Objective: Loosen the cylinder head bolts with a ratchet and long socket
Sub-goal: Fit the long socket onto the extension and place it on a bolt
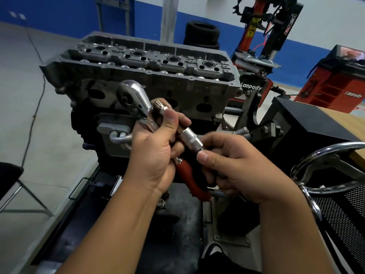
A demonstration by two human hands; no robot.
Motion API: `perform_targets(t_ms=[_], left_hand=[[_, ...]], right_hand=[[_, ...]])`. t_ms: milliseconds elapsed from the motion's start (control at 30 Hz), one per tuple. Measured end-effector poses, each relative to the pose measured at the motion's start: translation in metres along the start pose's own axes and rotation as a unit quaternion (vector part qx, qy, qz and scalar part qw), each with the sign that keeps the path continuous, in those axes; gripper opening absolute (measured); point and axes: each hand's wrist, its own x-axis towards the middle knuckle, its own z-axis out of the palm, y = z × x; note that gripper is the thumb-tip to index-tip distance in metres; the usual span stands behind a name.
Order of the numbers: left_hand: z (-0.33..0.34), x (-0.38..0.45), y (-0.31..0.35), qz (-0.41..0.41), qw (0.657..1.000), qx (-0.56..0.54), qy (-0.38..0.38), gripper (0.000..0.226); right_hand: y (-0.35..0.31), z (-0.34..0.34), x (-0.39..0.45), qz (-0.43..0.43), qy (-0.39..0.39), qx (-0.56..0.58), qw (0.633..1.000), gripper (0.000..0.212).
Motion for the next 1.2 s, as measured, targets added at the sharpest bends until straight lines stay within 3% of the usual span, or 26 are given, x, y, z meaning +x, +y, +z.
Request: perform_targets(t_ms=[267, 533, 667, 767, 867, 967, 1200], left_hand=[[0.003, -0.004, -0.009, -0.031, 0.999, -0.011, 0.011, 0.007], [-0.007, -0.006, -0.007, -0.062, 0.986, 0.147, 0.042, 0.042], [-0.016, -0.007, 0.001, -0.120, 0.987, 0.109, -0.018, 0.081], [-0.017, -0.007, -0.001, -0.186, 0.977, 0.072, -0.070, 0.072], [-0.017, -0.015, -0.010, -0.188, 0.969, 0.101, -0.122, 0.049], [-0.010, -0.027, -0.023, -0.208, 0.961, 0.117, -0.139, 0.044], [0.000, -0.035, -0.039, -0.209, 0.975, -0.009, -0.075, 0.060]], right_hand=[[0.003, 0.004, 0.002, -0.013, -0.007, 0.049, 0.999, 0.025], [0.004, 0.013, 0.010, -0.050, 0.096, -0.032, 0.994, 0.013], [0.008, 0.012, 0.010, -0.016, 0.171, 0.078, 0.982, 0.021], [0.005, 0.017, 0.015, -0.080, 0.230, 0.302, 0.922, 0.029], [-0.006, 0.015, 0.020, -0.193, 0.277, 0.494, 0.801, 0.041], [-0.011, 0.007, 0.016, -0.212, 0.313, 0.604, 0.701, 0.062], [-0.004, 0.000, 0.011, -0.198, 0.303, 0.718, 0.594, 0.064]])
